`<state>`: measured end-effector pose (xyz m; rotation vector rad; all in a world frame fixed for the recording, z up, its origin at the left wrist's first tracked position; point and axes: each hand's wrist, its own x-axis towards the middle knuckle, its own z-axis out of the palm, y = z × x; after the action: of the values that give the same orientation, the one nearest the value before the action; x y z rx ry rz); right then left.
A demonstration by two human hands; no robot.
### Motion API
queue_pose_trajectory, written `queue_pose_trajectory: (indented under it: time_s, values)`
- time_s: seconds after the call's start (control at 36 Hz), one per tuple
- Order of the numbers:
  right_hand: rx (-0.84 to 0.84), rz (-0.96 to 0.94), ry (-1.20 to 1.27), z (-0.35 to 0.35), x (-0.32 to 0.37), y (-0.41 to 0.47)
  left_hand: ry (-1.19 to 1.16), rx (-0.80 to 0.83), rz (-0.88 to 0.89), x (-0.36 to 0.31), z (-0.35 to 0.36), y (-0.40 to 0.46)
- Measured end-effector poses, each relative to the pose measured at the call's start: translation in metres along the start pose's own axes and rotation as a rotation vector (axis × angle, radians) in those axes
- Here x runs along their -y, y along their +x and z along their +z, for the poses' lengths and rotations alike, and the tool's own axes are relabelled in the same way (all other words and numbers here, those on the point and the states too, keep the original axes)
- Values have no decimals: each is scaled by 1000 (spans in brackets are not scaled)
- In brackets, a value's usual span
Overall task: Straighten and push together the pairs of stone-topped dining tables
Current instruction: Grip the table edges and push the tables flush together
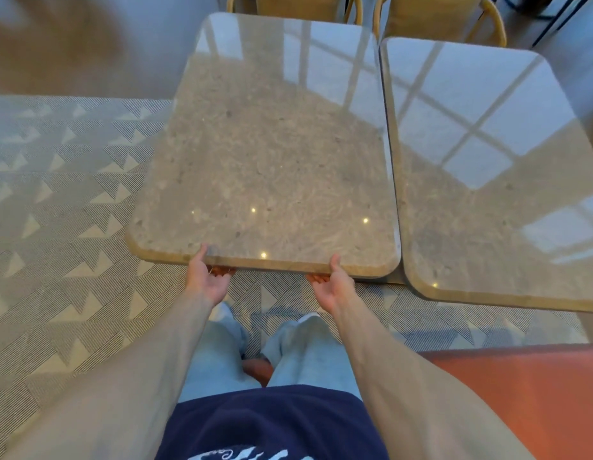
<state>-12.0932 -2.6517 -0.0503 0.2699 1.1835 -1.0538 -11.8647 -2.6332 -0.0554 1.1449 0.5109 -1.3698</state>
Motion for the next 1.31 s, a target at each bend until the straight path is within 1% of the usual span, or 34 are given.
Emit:
queue_pose_trajectory:
  time_s: [0.17,0.31,0.36,0.42,0.47,0.53,0.58,0.64,0.72,0.83,0.94,1.19,1.31]
  values:
    - [22,18,-31,-13,-5,-5,9,5,0,7,-13,-9]
    - [-5,-20,-64,-23,-11,-16,23,9,-8,13,-23,-16]
    - [9,-32,-97,-27,-14,-23,14,3,8,13,-33,-13]
    - [6,-26,-92,-34,-16,-28,54,9,5,16,-38,-6]
    - [13,-36,-95,-45,-23,-24,67,-12,13,23,-50,-2]
    - [55,-30,-90,-50,-29,-22,64,8,26,18,-55,-2]
    - [50,-28,-81,-48,-28,-19,60,4,30,16,-51,-15]
    - [-3,-34,-48,-52,-28,-21,59,-28,19,21,-52,-24]
    - [39,-20,-87,-48,-26,-25,43,20,25,20,-49,-31]
    - [37,-25,-120,-51,-26,-27,77,-3,21,24,-53,-25]
    - [42,-23,-125,-50,-20,-30,89,8,4,22,-52,-18]
    - [15,45,-115,-47,-16,-26,38,-47,-8,20,-47,-13]
    - [2,96,-106,-42,-10,-25,48,-135,-17,18,-40,-11]
